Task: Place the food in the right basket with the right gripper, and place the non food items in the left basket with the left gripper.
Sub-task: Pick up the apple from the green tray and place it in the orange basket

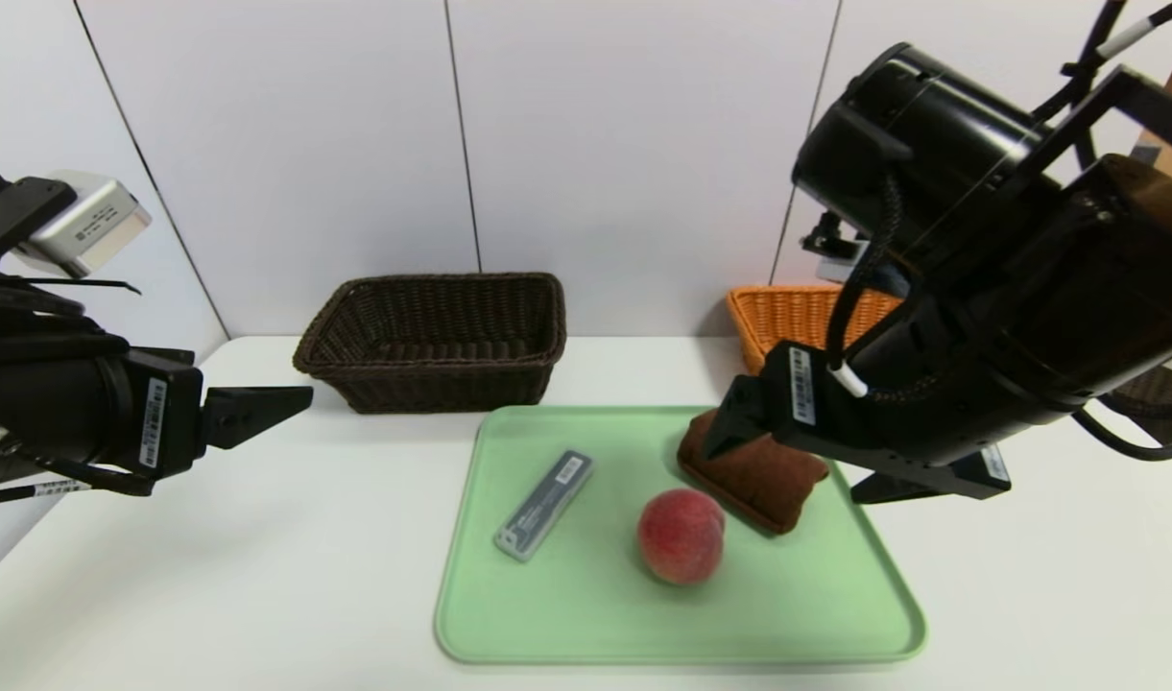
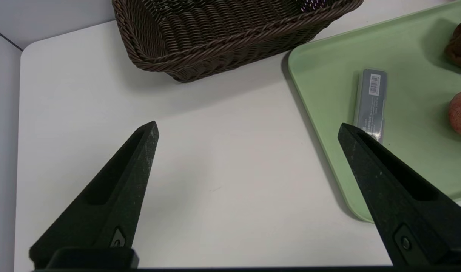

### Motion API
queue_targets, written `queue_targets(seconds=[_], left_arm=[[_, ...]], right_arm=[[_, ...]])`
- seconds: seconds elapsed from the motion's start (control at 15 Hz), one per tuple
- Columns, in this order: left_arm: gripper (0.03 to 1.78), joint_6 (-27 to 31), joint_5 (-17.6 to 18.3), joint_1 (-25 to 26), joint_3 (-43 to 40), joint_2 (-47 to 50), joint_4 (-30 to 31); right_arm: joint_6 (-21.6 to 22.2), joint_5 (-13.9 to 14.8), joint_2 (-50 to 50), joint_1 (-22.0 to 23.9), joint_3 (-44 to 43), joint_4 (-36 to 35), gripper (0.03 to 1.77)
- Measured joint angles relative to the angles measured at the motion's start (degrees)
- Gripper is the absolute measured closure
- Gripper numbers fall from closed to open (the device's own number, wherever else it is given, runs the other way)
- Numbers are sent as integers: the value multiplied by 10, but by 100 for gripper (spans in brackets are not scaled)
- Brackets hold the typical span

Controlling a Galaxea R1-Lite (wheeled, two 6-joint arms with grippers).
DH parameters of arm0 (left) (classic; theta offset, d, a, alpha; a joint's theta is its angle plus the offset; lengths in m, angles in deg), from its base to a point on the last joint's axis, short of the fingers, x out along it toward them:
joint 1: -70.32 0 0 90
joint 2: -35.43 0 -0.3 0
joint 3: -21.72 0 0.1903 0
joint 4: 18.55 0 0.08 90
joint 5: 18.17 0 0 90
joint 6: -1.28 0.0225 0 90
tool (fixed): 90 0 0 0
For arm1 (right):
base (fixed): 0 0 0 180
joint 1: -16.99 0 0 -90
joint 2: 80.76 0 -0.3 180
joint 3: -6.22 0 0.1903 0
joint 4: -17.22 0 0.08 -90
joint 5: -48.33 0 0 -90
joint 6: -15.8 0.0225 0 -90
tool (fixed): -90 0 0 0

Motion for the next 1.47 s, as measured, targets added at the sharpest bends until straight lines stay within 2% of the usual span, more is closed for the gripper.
queue_targets(seconds=[0.2,0.47,0.93,1.47], left_arm=[[12,0,0,-4,-5,2,0],[12,1,0,-10,-5,1,0],[12,1,1,-14,-6,0,1],[12,1,2,-20,-7,0,1]], right_arm=[[19,-1,-45,-25,-41,20,10],[23,-1,-100,-34,-58,20,10],[38,1,-185,-23,-61,15,10],[36,4,-221,-11,-62,4,10]])
